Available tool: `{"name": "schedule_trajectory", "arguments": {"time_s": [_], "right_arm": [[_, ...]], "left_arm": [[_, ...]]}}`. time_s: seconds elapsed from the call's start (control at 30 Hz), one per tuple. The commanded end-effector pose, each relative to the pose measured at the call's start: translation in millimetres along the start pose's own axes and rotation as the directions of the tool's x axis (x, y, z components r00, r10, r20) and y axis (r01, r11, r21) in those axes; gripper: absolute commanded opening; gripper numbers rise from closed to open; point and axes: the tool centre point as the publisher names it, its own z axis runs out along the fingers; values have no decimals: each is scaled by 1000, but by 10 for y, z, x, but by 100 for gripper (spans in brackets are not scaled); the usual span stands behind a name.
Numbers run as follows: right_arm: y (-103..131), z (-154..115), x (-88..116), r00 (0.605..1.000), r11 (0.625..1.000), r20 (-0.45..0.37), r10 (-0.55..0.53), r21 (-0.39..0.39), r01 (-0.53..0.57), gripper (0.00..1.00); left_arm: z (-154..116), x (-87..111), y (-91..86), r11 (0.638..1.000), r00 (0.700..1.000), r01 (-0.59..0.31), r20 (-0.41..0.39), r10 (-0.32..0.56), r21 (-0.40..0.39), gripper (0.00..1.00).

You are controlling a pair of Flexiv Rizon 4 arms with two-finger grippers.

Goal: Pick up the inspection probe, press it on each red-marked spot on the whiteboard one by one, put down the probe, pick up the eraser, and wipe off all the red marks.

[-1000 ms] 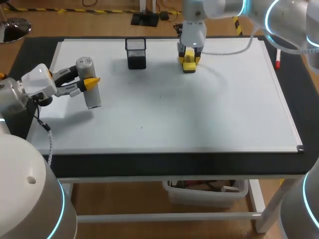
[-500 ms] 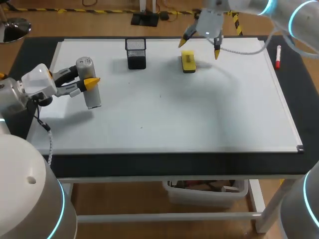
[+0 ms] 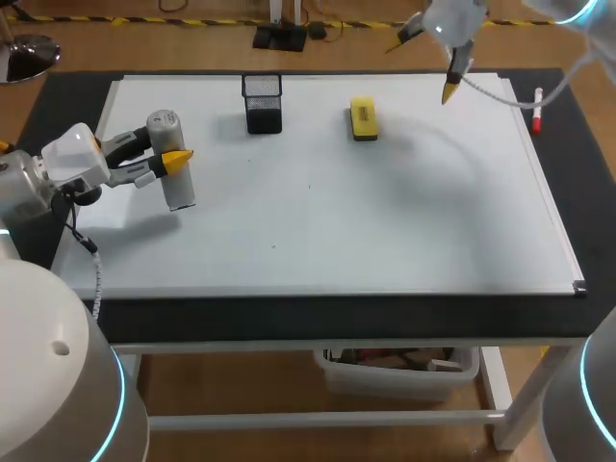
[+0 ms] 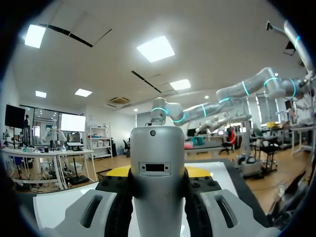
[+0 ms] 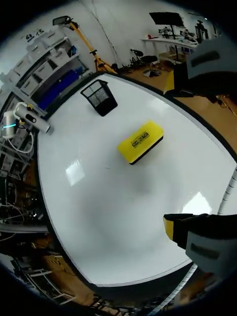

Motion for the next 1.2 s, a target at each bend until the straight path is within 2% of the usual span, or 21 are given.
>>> {"name": "schedule_trajectory", "arguments": {"time_s": [0.03,0.27,0.33,0.67,0.87,1.2], "right_arm": [[-40,-306,-39,989,983,5,150,-110,-149,100],[-43,-531,-8,970,970,112,217,-132,-202,100],[-53,-576,13,964,963,95,249,-132,-236,100],[-63,-592,17,963,963,98,249,-134,-236,100],[-63,-592,17,963,963,98,249,-134,-236,100],[-63,-592,17,963,963,98,249,-134,-236,100]], "left_arm": [[8,5,2,1000,1000,-3,3,3,3,0],[8,5,2,1000,1000,-3,3,3,3,0],[8,5,2,1000,1000,-3,3,3,3,0],[8,5,2,1000,1000,-3,3,3,3,0],[282,-304,-321,996,994,-93,-48,93,0,0],[893,-743,-685,987,975,-160,-153,163,36,0]]}}
